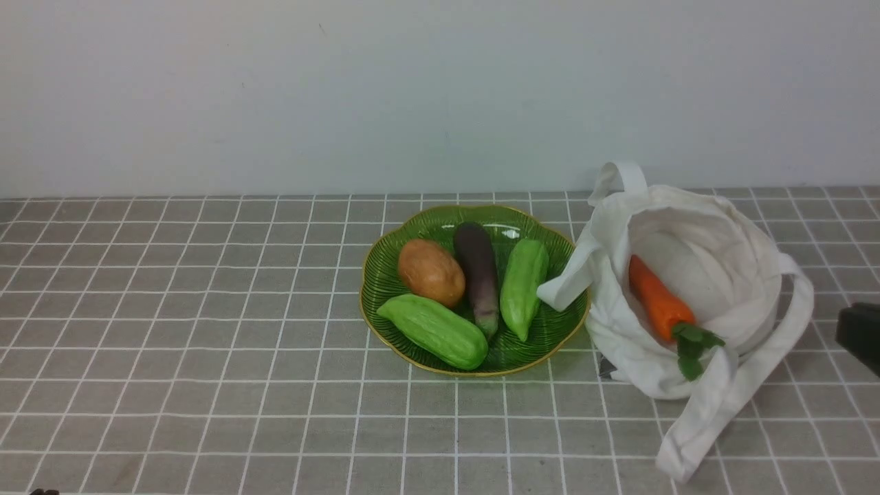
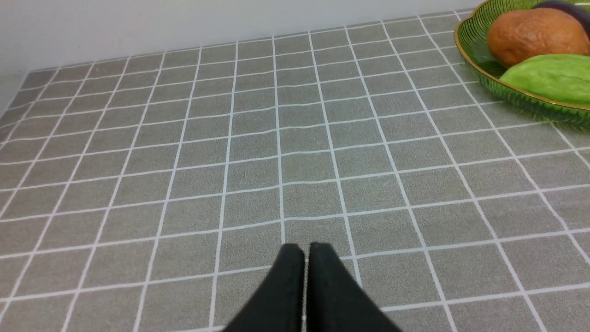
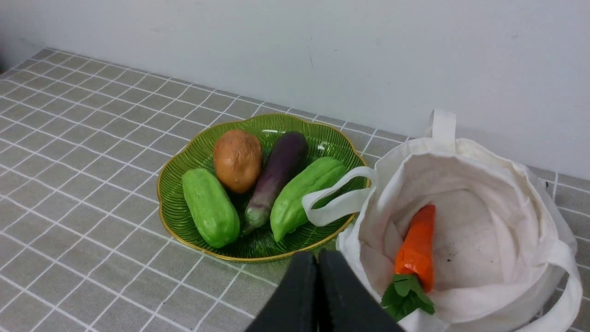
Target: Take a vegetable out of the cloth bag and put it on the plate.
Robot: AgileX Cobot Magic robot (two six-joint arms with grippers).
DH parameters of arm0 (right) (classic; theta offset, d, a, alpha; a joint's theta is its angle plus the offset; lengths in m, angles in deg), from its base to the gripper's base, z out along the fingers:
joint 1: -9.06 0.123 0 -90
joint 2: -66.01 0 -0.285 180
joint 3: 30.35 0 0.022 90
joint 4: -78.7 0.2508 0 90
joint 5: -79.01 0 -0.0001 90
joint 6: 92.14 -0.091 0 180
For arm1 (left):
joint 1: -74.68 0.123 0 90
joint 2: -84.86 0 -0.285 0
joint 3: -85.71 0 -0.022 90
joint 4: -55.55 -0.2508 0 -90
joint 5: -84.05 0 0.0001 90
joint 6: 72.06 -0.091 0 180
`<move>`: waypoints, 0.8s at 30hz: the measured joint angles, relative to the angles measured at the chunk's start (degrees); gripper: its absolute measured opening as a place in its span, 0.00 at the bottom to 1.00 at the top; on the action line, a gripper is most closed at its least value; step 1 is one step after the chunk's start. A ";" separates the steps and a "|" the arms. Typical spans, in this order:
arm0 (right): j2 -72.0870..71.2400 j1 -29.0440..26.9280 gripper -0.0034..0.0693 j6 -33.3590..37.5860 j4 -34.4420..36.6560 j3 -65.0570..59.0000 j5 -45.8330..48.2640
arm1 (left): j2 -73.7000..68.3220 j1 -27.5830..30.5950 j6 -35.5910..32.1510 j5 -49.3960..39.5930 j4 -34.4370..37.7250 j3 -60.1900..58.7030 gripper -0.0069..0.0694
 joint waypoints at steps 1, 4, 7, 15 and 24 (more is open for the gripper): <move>0.00 0.00 0.03 0.11 0.00 -0.06 -0.13 | 0.00 0.00 0.00 0.00 0.00 0.00 0.08; 0.00 0.00 0.03 0.11 0.00 -0.06 -0.08 | 0.00 0.00 0.00 0.00 0.00 0.00 0.08; 0.00 0.00 0.03 0.11 0.00 -0.06 -0.08 | 0.00 0.00 0.00 0.00 0.00 0.00 0.08; 0.00 0.00 0.03 0.11 0.00 -0.06 -0.08 | 0.00 0.00 0.00 0.00 0.00 0.00 0.08; -1.86 -0.08 0.03 -0.63 -1.08 -1.46 -1.41 | 0.00 0.00 0.00 0.00 0.00 0.00 0.08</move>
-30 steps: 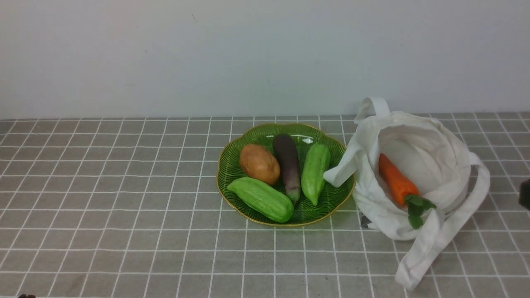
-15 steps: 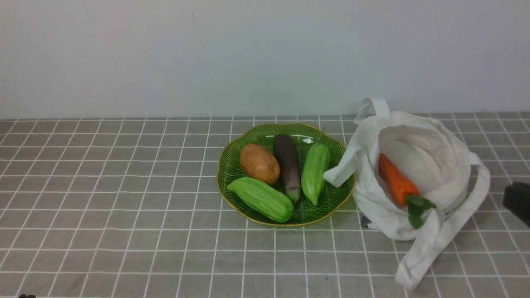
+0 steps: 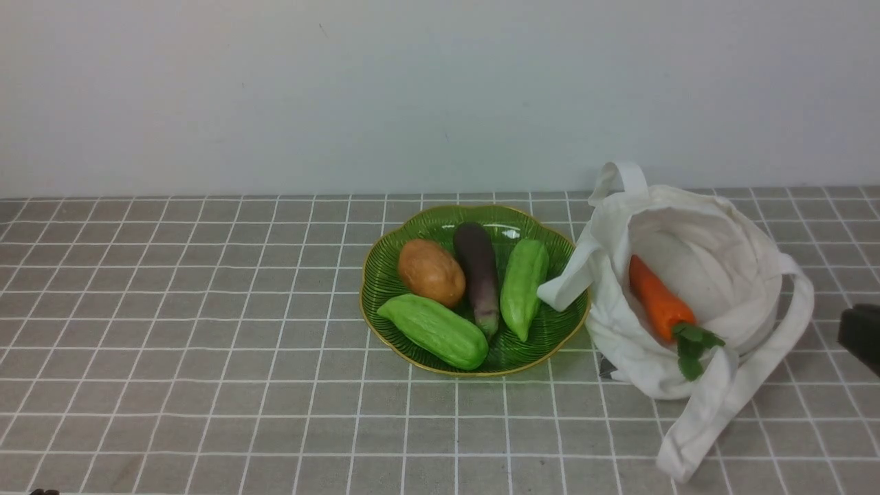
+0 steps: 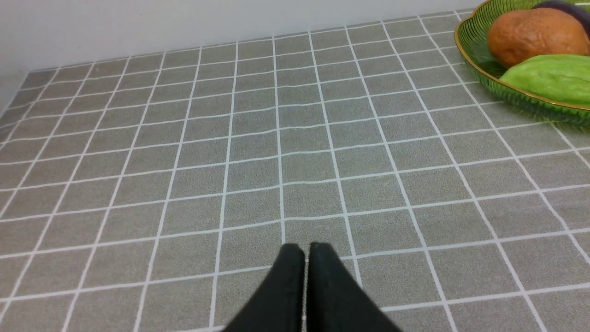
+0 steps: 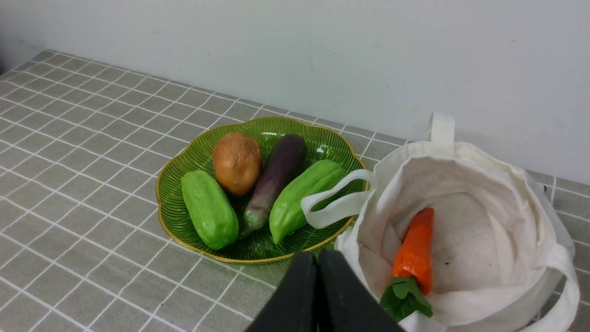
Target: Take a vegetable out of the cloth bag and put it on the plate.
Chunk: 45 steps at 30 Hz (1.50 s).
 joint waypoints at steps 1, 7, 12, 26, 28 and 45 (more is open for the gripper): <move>-0.81 -0.07 0.03 -0.16 -0.31 -0.80 -1.09 | 0.00 0.00 0.00 0.00 0.00 0.00 0.08; -11.71 -7.48 0.03 -0.51 -1.55 -11.76 -8.87 | 0.00 0.00 0.00 0.00 0.00 0.00 0.08; -22.56 -15.70 0.03 -0.51 -1.67 -22.17 -9.71 | 0.00 0.00 0.00 0.00 0.00 0.00 0.08; -29.75 -18.85 0.03 -0.51 -1.89 -31.53 -8.34 | 0.00 0.00 0.00 0.00 0.00 0.00 0.08; -29.75 -18.87 0.03 -0.51 -1.94 -31.47 -7.72 | 0.00 0.00 0.00 0.00 0.00 0.00 0.08; -29.75 -19.37 0.03 -0.51 -1.94 -31.47 -7.61 | 0.00 0.00 0.00 0.00 0.00 0.00 0.08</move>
